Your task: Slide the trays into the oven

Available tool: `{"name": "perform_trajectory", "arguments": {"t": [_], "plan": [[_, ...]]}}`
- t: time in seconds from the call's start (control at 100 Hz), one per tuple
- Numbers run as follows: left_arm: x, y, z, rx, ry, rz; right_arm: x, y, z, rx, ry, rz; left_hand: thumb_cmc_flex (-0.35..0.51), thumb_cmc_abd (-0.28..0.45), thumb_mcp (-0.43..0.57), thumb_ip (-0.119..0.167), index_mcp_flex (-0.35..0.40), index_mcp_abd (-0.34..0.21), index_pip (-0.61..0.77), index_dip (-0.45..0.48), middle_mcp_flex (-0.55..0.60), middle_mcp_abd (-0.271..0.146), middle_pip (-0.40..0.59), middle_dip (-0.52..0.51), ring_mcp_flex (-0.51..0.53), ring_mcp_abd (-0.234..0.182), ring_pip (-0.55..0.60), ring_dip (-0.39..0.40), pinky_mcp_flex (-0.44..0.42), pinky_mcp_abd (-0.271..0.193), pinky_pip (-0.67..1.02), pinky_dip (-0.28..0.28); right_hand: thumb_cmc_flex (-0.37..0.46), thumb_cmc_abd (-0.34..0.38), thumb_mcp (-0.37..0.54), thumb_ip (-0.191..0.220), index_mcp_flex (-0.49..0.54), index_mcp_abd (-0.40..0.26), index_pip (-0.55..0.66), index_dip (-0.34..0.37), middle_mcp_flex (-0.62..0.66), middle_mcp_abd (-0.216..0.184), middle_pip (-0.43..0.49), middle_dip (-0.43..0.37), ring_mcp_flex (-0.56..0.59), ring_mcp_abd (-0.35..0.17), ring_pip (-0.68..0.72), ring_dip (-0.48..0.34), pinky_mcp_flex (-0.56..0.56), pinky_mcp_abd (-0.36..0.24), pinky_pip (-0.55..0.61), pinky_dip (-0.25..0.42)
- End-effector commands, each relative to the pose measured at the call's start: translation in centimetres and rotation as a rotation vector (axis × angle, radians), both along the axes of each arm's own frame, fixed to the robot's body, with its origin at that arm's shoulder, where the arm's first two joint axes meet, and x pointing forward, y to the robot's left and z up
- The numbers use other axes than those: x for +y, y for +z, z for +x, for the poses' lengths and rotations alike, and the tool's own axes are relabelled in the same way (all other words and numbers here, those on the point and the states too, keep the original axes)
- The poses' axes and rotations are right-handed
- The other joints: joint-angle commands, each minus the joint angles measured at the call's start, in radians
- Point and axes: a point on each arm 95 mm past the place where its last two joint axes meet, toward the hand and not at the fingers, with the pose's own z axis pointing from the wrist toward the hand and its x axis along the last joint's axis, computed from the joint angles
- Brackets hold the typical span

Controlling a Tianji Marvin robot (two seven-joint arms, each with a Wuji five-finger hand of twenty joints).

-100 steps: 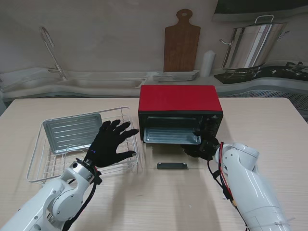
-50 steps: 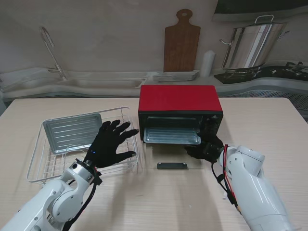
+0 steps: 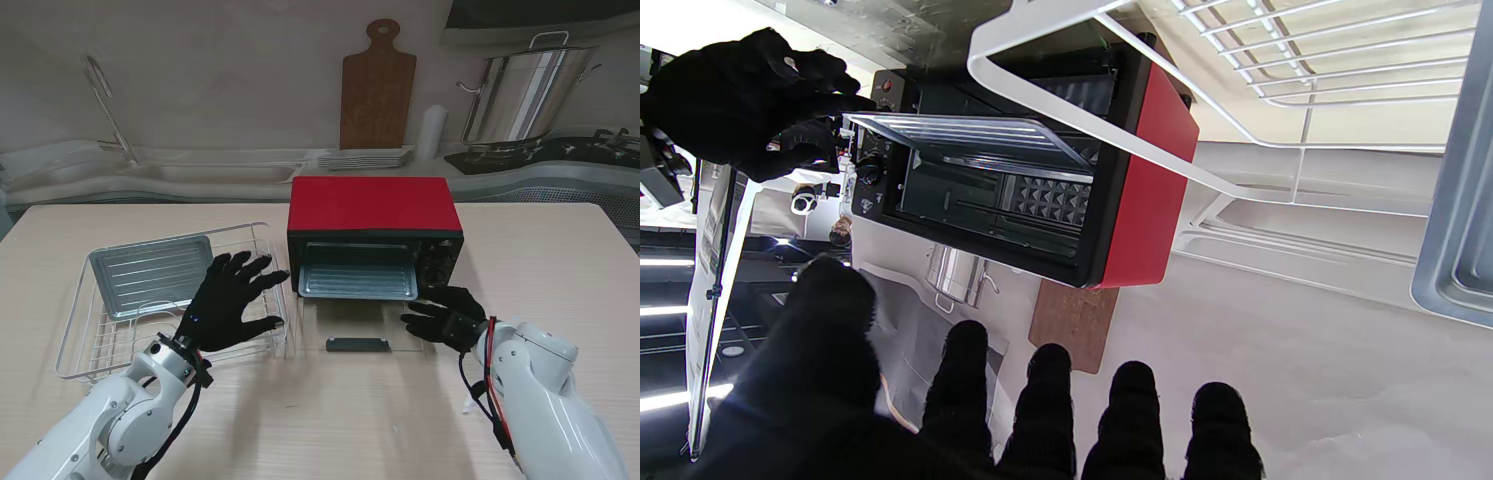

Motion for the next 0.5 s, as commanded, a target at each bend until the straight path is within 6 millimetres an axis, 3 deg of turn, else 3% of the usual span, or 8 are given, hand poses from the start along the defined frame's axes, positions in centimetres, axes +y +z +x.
{"name": "perform_trajectory", "arguments": {"t": [0.0, 0.27, 0.49], "plan": [[-0.4, 0.0, -0.3, 0.012, -0.009, -0.002, -0.3, -0.1, -0.7, -0.014, 0.005, -0.007, -0.018, 0.025, 0.020, 0.027, -0.038, -0.012, 0.005, -0.003, -0.031, -0.015, 0.008, -0.012, -0.016, -0.024, -0.006, -0.017, -0.008, -0.023, -0.049, -0.010, -0.024, -0.002, -0.020, 0.038, 0.010, 0.010, -0.013, -0.014, -0.018, 0.022, 0.000, -0.010, -0.007, 0.017, -0.007, -0.009, 0.009, 0.004, -0.011, -0.019], [-0.5, -0.1, -0.3, 0.016, -0.015, -0.005, -1.3, 0.6, -2.5, -0.114, -0.023, -0.131, -0.018, 0.024, 0.020, 0.027, -0.036, -0.012, 0.005, -0.004, -0.031, -0.015, 0.009, -0.012, -0.015, -0.023, -0.006, -0.017, -0.008, -0.023, -0.049, -0.011, -0.022, 0.011, -0.027, 0.038, 0.010, 0.006, -0.017, -0.017, -0.030, 0.017, 0.005, -0.007, -0.028, 0.019, -0.003, -0.005, -0.020, 0.008, -0.014, -0.021], [-0.4, -0.2, -0.1, 0.036, -0.036, -0.015, -0.8, 2.0, -3.5, -0.276, 0.020, -0.322, -0.019, 0.027, 0.020, 0.027, -0.040, -0.013, 0.004, -0.004, -0.032, -0.015, 0.009, -0.012, -0.016, -0.025, -0.006, -0.018, -0.008, -0.023, -0.049, -0.011, -0.007, 0.025, -0.033, 0.041, 0.015, -0.025, 0.012, 0.003, -0.039, -0.014, 0.036, 0.005, -0.084, -0.007, 0.072, 0.038, -0.092, 0.011, 0.049, 0.048]]}}
